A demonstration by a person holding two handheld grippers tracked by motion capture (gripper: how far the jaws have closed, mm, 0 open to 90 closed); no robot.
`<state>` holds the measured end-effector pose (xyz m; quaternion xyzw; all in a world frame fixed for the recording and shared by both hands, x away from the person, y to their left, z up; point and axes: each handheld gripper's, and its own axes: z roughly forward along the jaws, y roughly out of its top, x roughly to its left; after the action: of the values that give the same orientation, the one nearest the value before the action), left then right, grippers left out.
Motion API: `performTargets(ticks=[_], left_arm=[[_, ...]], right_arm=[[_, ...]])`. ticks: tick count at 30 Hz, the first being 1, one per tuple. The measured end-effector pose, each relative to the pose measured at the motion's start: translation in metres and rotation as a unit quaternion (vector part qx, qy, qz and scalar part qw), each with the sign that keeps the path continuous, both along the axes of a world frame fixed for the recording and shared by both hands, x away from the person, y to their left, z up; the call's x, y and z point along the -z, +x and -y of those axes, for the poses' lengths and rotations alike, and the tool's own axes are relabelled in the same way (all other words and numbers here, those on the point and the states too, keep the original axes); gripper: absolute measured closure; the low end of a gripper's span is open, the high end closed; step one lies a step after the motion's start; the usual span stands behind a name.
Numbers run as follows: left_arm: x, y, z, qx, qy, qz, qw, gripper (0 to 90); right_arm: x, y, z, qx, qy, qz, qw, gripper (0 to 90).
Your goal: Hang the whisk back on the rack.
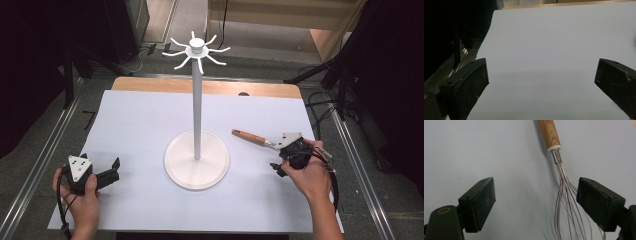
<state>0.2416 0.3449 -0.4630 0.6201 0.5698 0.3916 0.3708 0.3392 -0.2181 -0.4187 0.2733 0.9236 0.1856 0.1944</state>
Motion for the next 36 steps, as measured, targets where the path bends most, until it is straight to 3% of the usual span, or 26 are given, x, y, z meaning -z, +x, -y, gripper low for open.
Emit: performTargets(ticks=[18, 36], left_arm=[[0.000, 0.000, 0.000, 0.001, -0.002, 0.002, 1.0000, 0.0], [0.000, 0.000, 0.000, 0.002, -0.001, 0.001, 1.0000, 0.0]], right_arm=[[-0.003, 0.021, -0.024, -0.033, -0.042, -0.027, 0.9982, 17.4], [-0.010, 0.043, -0.045, -0.046, -0.071, -0.050, 0.9952, 19.1]])
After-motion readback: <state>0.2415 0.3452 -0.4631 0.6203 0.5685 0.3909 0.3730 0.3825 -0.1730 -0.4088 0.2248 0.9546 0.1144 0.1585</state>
